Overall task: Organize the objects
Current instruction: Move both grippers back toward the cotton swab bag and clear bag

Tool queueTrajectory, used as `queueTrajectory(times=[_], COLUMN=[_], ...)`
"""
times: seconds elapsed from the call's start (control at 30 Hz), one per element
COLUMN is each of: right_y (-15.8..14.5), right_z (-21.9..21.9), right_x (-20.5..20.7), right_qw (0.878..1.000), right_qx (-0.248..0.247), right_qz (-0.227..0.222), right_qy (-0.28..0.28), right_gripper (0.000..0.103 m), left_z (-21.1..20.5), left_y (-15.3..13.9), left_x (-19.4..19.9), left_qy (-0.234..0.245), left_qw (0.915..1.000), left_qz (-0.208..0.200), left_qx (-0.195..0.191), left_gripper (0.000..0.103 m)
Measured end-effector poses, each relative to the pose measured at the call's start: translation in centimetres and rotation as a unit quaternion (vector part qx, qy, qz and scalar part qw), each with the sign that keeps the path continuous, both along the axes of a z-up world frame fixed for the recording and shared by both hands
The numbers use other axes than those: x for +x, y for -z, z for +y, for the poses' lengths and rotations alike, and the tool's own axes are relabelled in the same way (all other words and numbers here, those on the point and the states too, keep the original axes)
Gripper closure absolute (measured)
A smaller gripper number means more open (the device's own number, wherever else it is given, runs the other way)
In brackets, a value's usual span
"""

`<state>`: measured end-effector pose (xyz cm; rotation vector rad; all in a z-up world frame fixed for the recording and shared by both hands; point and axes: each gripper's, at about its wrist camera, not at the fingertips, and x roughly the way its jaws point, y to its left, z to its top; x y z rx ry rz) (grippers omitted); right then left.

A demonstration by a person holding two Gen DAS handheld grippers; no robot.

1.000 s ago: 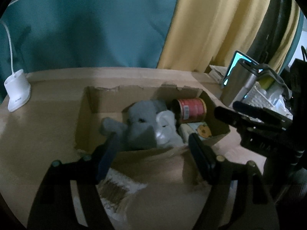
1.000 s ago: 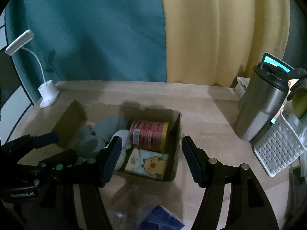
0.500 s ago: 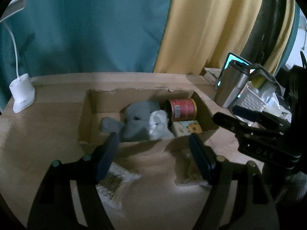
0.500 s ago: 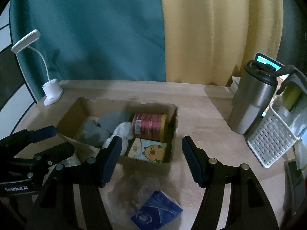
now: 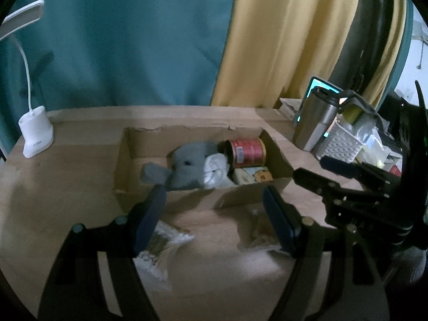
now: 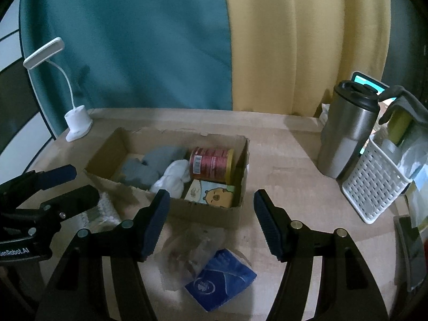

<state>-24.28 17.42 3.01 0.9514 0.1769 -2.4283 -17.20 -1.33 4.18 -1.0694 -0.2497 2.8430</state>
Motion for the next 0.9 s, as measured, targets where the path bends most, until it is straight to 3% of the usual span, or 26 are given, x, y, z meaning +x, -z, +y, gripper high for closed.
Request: queueTrajectory(times=[0.9], right_y=[-0.6], right_z=[1.4], right_x=[5.1], right_qw=[1.000], right_qx=[-0.006], right_qz=[0.011], right_qy=[-0.009], right_gripper=[0.034], left_z=[1.0], left_y=[-0.4], left_x=[4.8], left_qy=[0.006], left_qw=[0.9999], left_qz=[0.013], left_qx=[-0.001], left_gripper=[0.026])
